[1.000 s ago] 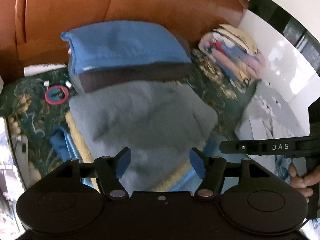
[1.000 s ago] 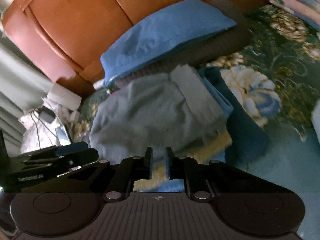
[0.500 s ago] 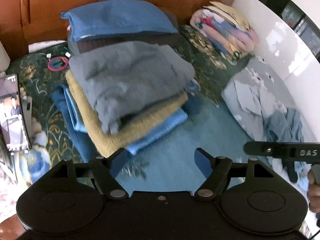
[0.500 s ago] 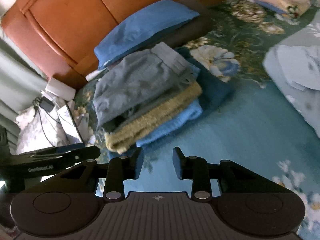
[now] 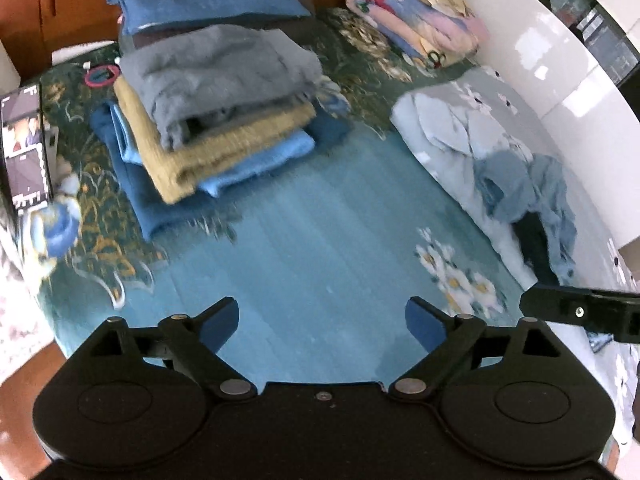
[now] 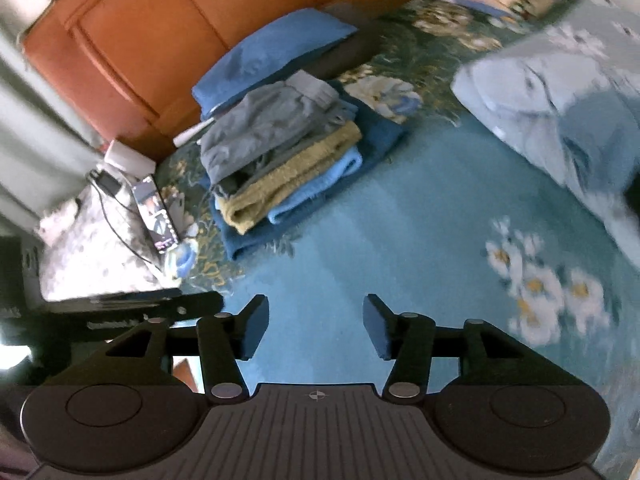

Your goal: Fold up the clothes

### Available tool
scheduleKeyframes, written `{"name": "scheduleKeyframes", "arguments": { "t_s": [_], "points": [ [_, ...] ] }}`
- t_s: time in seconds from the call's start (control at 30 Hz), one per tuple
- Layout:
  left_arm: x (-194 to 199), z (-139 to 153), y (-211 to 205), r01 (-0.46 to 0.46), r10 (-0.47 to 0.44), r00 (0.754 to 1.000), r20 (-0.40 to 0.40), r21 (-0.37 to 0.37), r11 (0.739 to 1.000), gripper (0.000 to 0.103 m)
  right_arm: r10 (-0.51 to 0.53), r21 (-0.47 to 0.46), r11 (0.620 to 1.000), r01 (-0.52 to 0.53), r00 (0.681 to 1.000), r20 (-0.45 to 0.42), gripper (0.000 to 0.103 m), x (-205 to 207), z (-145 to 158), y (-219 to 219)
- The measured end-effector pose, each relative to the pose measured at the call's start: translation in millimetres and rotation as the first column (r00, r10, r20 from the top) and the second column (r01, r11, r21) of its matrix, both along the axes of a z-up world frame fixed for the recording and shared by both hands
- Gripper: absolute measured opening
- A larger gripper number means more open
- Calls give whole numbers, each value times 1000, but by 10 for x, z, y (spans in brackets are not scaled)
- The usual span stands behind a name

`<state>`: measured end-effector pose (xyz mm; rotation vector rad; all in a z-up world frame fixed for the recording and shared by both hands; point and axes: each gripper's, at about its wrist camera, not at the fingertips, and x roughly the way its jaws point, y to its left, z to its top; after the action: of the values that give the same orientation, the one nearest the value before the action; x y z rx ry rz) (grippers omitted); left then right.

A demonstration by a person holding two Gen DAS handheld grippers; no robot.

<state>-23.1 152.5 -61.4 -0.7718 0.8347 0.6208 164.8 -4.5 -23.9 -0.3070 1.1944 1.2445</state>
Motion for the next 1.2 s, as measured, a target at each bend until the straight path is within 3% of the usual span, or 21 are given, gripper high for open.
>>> {"name": "scheduleKeyframes", "arguments": {
  "t_s": [0.13, 0.27, 0.4, 0.47, 0.63, 0.9, 1.2],
  "points": [
    [-7, 174, -259, 4, -4, 1000, 2, -2, 1000, 94, -32, 23, 999, 32, 999, 2, 57, -118, 127, -373],
    [-21, 374, -473, -1, 1, 1000, 9, 11, 1000, 94, -96, 40, 994, 98, 994, -51, 57, -143, 187, -714],
    [-50, 604, -685, -4, 3, 999, 34, 39, 999, 98, -123, 82, 989, 127, 991, -46, 59, -178, 280, -1035],
    [-78, 707, -811, 1, -4, 999, 50, 54, 999, 100, -131, 104, 985, 134, 991, -41, 71, -207, 321, -1203],
    [-196, 892, -1152, -3, -3, 998, 67, 81, 997, 101, -149, 161, 975, 153, 988, -34, 71, -301, 361, -1587],
    [-384, 1188, -1697, -10, -2, 995, 95, 124, 992, 101, -177, 138, 974, 180, 984, -35, 71, -440, 414, -2080],
    [-655, 1316, -1899, 14, -36, 991, 129, 168, 986, 101, -187, 133, 973, 186, 982, -7, 72, -740, 563, -2253]
  ]
}}
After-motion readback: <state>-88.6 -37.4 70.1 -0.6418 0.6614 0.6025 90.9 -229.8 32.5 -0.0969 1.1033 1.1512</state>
